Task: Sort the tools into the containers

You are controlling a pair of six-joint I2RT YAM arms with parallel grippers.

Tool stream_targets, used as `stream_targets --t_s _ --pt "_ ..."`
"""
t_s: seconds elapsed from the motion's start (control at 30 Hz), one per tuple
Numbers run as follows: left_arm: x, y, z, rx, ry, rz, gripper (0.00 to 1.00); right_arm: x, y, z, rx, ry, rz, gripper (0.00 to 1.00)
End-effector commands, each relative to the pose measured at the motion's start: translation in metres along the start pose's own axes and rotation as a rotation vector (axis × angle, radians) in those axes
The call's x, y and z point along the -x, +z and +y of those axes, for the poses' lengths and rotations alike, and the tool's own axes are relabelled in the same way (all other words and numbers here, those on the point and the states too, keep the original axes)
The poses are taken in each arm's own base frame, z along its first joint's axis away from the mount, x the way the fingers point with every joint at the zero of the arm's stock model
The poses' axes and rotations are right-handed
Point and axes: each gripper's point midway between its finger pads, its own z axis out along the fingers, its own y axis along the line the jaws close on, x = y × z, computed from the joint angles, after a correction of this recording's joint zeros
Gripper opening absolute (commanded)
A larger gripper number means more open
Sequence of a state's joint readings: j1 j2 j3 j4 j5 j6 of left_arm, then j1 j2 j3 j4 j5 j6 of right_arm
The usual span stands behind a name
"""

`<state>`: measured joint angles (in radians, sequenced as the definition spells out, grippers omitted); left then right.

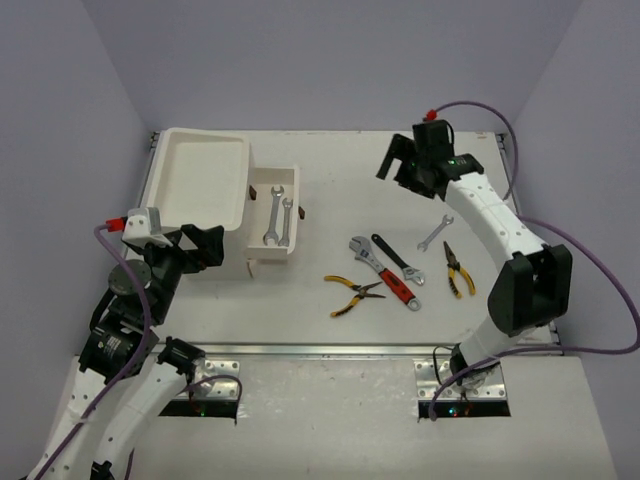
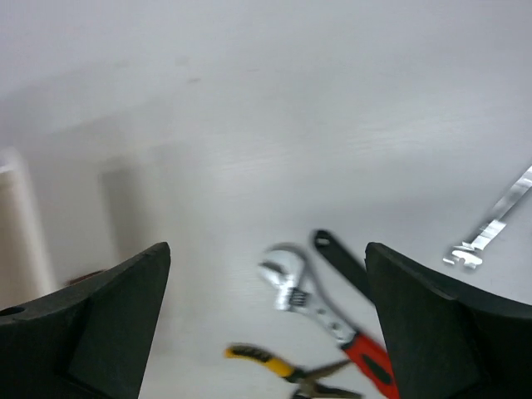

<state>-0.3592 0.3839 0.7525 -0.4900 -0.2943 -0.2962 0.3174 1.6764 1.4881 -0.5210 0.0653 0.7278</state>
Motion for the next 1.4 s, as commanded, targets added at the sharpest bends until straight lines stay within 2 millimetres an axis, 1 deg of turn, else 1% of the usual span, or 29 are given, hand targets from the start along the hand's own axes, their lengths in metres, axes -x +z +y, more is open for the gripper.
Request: stream_targets --t_s 0.0,0.03,0.07,0.13,0.2,0.23,0.3,0.37,0.43,0.47,0.5,0.53,0.6,0.67,0.73,0.8,0.9,0.93,1.0,1.07,1.13,1.17,1.37 --pt "0.014 -0.001 -0.004 -0.017 -0.012 -0.055 1.0 -0.027 -0.004 -0.13 -0.426 -0.009 0.022 0.99" --pt "0.014 -0.001 -0.005 -0.02 -0.012 -0.055 1.0 -0.036 0.002 -0.144 -0.453 0.005 0.056 0.99" --pt "0.013 0.0 -0.005 -0.021 -0.011 -0.051 1.0 -0.041 0.006 -0.151 -0.476 0.023 0.068 0.97" --pt "0.013 0.001 -0.005 -0.02 -0.01 -0.047 1.0 -0.047 0.011 -0.164 -0.518 0.06 0.083 0.88" --pt "0.012 0.002 -0.005 -0.019 -0.009 -0.043 1.0 -0.053 0.019 -0.174 -0.549 0.116 0.097 0.78" --pt "0.011 0.001 -0.005 -0.019 -0.008 -0.043 1.0 -0.054 0.022 -0.177 -0.556 0.136 0.099 0.77" --pt "0.011 0.001 -0.005 -0.021 -0.009 -0.043 1.0 -0.061 0.035 -0.184 -0.567 0.169 0.136 0.74" --pt "0.011 0.001 -0.006 -0.026 -0.009 -0.043 1.0 -0.06 0.041 -0.188 -0.569 0.191 0.143 0.73" --pt "0.01 0.002 -0.007 -0.029 -0.006 -0.037 1.0 -0.068 0.049 -0.2 -0.61 0.212 0.162 0.71" --pt "0.01 0.003 -0.007 -0.03 -0.006 -0.036 1.0 -0.068 0.05 -0.208 -0.622 0.234 0.166 0.7" --pt "0.01 0.003 -0.007 -0.031 -0.006 -0.036 1.0 -0.069 0.052 -0.206 -0.609 0.241 0.173 0.7" --pt "0.01 0.003 -0.007 -0.032 -0.005 -0.034 1.0 -0.072 0.057 -0.213 -0.6 0.266 0.191 0.67" --pt "0.01 0.003 -0.007 -0.033 -0.005 -0.035 1.0 -0.076 0.063 -0.215 -0.577 0.281 0.216 0.64" --pt "0.01 0.003 -0.007 -0.033 -0.005 -0.036 1.0 -0.074 0.069 -0.221 -0.572 0.287 0.219 0.61" --pt "0.009 0.003 -0.007 -0.033 -0.004 -0.033 1.0 -0.074 0.075 -0.226 -0.574 0.283 0.231 0.54" --pt "0.009 0.004 -0.007 -0.031 -0.003 -0.03 1.0 -0.076 0.079 -0.228 -0.577 0.284 0.241 0.53" --pt "0.009 0.004 -0.007 -0.028 -0.003 -0.031 1.0 -0.087 0.087 -0.231 -0.582 0.31 0.273 0.53" --pt "0.009 0.004 -0.007 -0.027 -0.003 -0.031 1.0 -0.089 0.088 -0.232 -0.58 0.318 0.278 0.53" --pt "0.009 0.004 -0.006 -0.026 -0.003 -0.032 1.0 -0.095 0.089 -0.247 -0.607 0.348 0.296 0.5" --pt "0.008 0.004 -0.007 -0.028 -0.002 -0.029 1.0 -0.1 0.09 -0.252 -0.63 0.347 0.302 0.45" --pt "0.008 0.004 -0.007 -0.031 -0.002 -0.028 1.0 -0.104 0.09 -0.256 -0.64 0.349 0.312 0.44" --pt "0.008 0.004 -0.008 -0.033 -0.002 -0.027 1.0 -0.105 0.09 -0.257 -0.646 0.35 0.319 0.42" --pt "0.009 0.004 -0.007 -0.031 -0.002 -0.032 1.0 -0.113 0.087 -0.264 -0.681 0.334 0.353 0.21"
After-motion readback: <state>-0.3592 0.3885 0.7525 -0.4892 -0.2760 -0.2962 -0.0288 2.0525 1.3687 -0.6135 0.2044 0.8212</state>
